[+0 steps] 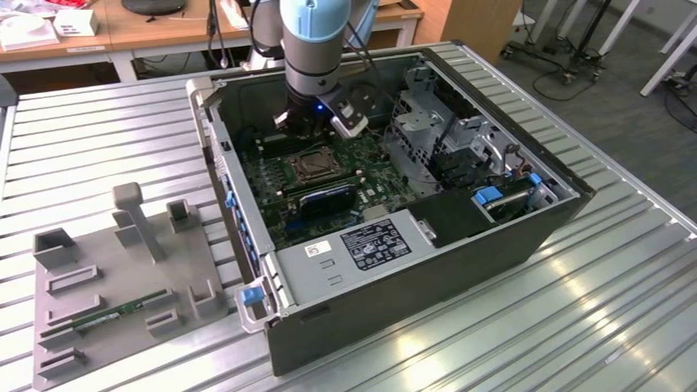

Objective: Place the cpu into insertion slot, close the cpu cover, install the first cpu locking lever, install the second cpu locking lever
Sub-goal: 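Install the first cpu locking lever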

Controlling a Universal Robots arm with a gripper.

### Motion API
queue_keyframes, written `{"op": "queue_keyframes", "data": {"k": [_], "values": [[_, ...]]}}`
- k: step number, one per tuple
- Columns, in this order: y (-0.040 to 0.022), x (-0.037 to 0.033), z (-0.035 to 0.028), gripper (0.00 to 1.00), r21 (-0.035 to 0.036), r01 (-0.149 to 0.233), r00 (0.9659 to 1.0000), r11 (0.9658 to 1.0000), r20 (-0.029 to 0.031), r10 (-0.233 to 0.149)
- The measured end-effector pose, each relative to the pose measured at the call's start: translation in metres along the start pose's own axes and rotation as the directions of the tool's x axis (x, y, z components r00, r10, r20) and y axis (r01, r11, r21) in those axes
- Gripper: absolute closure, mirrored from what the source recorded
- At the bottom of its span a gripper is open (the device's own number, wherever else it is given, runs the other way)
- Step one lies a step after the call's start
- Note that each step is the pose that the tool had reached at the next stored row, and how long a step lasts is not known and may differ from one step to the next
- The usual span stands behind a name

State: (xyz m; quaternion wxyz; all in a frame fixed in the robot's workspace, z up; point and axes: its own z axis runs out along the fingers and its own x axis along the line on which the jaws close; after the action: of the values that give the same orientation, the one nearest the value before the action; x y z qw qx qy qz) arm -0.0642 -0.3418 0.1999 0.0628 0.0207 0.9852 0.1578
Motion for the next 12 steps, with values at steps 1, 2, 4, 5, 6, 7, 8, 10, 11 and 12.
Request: {"op": "queue_keyframes", "data": {"k": [1, 2, 4, 5, 6, 7, 8, 10, 11, 12], "values": [[-0.0001, -0.0001, 0.0004, 0.89, 0.0002, 0.0, 1.0, 1.0, 0.0, 0.0], [-0.0003, -0.0002, 0.0008, 0.89, 0.0004, 0.0, 1.0, 1.0, 0.0, 0.0], [-0.0006, -0.0003, 0.0019, 0.89, 0.0006, 0.0, 1.0, 1.0, 0.0, 0.0], [-0.0008, -0.0002, 0.0025, 0.89, 0.0007, 0.0, 1.0, 1.0, 0.0, 0.0], [-0.001, -0.0002, 0.0031, 0.89, 0.0008, 0.0, 1.0, 1.0, 0.0, 0.0], [-0.0012, -0.0002, 0.0037, 0.89, 0.0009, 0.0, 1.0, 1.0, 0.0, 0.0], [-0.0014, -0.0002, 0.0043, 0.89, 0.0009, 0.0, 1.0, 1.0, 0.0, 0.0], [-0.0018, -0.0002, 0.0053, 0.89, 0.0012, 0.0, 1.0, 1.0, 0.0, 0.0], [-0.002, -0.0002, 0.0057, 0.89, 0.0012, 0.0, 1.0, 1.0, 0.0, 0.0], [-0.0021, -0.0002, 0.0062, 0.89, 0.0013, 0.0, 1.0, 1.0, 0.0, 0.0]]}}
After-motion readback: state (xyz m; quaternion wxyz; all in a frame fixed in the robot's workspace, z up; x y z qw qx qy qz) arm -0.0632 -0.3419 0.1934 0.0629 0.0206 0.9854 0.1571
